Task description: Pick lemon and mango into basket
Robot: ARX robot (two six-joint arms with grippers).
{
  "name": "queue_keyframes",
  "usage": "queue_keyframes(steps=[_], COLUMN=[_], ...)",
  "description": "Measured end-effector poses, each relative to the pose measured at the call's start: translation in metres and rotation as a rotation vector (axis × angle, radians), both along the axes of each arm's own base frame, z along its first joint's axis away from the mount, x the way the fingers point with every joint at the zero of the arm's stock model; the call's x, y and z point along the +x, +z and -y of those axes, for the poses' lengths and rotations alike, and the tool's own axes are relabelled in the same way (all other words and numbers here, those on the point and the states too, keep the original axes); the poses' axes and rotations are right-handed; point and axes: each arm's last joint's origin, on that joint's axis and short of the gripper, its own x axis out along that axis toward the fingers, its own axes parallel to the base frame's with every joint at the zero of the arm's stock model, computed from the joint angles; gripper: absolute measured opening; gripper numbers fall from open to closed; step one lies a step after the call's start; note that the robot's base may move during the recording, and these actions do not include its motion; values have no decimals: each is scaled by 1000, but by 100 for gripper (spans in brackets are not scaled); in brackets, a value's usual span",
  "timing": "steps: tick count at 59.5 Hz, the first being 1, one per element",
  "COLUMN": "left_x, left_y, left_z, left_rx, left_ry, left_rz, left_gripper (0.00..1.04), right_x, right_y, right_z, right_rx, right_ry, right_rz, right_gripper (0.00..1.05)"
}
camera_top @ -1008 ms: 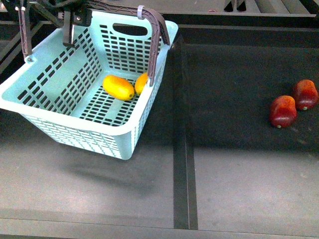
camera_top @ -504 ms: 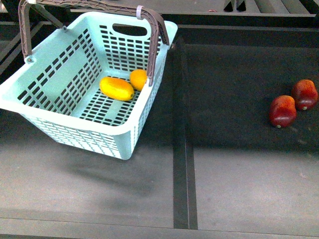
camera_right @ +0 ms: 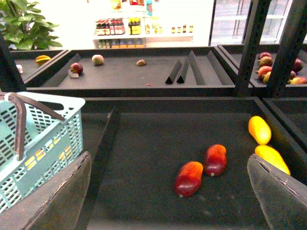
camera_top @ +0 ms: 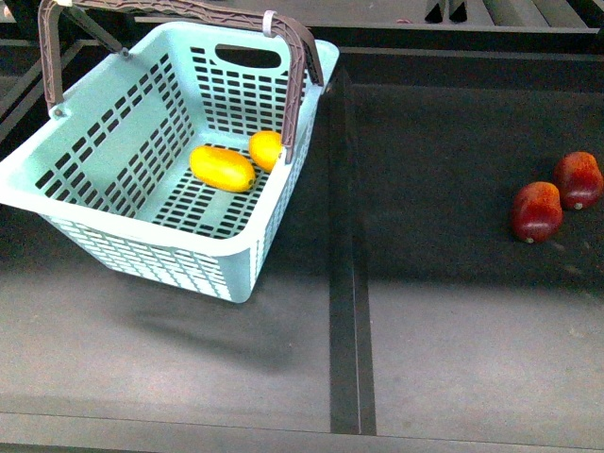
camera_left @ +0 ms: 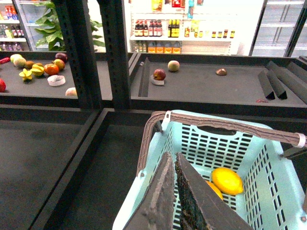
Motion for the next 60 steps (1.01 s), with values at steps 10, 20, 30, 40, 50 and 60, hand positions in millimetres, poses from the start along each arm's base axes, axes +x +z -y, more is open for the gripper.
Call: queue_keyframes(steps=[10, 20, 30, 40, 50, 60], left_x=[-22, -38, -53, -62, -70, -77], left_y=[-6, -12, -21, -18, -15, -13], left_z=[-5, -5, -5, -5, -5, -6], left_rx=[1, 3, 4, 4, 4, 4], left_ry=[15, 16, 16, 16, 16, 16], left_rz=[-3, -2, -8, 3, 14, 19], left_gripper=[3, 3, 3, 3, 3, 3], right_x=[0, 0, 0, 0, 0, 0], right_y=[0, 0, 0, 0, 0, 0], right_z=[0, 0, 0, 0, 0, 0], right_rx=[0, 0, 0, 0, 0, 0], right_ry=[0, 0, 0, 0, 0, 0], right_rz=[0, 0, 0, 0, 0, 0], right_gripper=[96, 96, 96, 96, 96, 96])
